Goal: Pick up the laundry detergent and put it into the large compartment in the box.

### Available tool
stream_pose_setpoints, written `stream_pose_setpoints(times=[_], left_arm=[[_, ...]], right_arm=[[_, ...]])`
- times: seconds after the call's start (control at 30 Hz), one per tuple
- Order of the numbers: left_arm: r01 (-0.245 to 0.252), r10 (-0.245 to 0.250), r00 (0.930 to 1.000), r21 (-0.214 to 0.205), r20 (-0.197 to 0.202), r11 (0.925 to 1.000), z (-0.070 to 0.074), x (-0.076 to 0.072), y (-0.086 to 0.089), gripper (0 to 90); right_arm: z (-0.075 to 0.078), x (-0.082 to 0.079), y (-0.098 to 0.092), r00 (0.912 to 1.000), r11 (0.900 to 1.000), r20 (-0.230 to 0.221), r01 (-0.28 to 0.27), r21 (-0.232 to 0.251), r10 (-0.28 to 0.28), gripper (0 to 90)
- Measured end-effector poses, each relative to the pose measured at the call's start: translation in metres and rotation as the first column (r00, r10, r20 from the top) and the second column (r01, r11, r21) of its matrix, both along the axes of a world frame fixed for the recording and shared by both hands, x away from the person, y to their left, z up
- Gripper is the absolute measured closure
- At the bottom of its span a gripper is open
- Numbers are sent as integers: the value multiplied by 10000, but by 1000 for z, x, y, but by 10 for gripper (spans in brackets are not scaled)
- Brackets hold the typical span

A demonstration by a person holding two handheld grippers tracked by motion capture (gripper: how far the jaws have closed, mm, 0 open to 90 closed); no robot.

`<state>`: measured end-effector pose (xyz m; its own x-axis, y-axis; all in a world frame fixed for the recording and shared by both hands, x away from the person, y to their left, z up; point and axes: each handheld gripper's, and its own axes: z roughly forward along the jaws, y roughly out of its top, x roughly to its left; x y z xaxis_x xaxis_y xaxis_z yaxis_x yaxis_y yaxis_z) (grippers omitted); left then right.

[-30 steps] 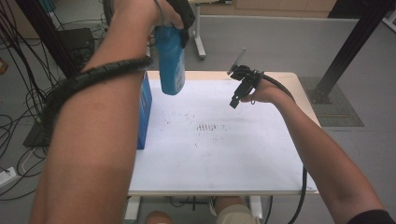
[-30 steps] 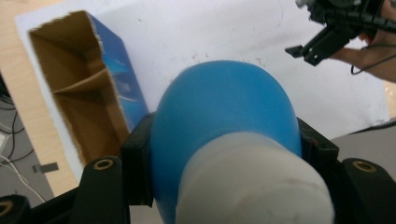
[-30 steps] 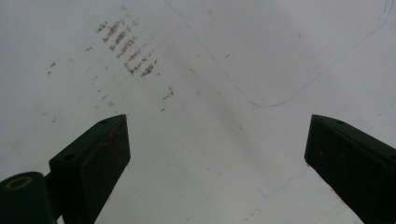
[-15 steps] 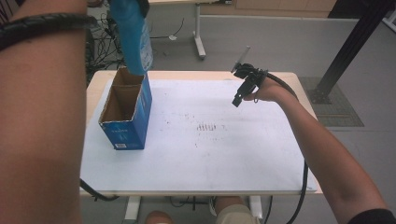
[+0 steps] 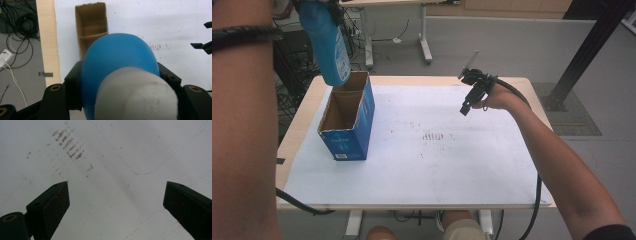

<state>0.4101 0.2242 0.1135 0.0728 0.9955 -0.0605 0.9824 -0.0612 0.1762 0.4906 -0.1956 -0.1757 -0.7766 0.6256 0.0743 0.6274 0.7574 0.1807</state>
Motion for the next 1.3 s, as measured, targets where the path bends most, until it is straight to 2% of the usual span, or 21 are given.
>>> stream_pose_setpoints(times=[0.5,0.9,1.3], left_arm=[[-395,398,9987,108,-314,9992,-53,18,16,380],[-421,427,9972,103,-622,9991,-98,30,23,380],[-420,424,9947,62,-940,9991,-144,35,29,379]], right_arm=[[0,-3,1,10000,9999,3,-81,-111,81,64],[-3,-2,6,9998,9996,-47,-176,-241,174,64],[-6,-2,8,9998,9994,-68,-214,-283,212,64]])
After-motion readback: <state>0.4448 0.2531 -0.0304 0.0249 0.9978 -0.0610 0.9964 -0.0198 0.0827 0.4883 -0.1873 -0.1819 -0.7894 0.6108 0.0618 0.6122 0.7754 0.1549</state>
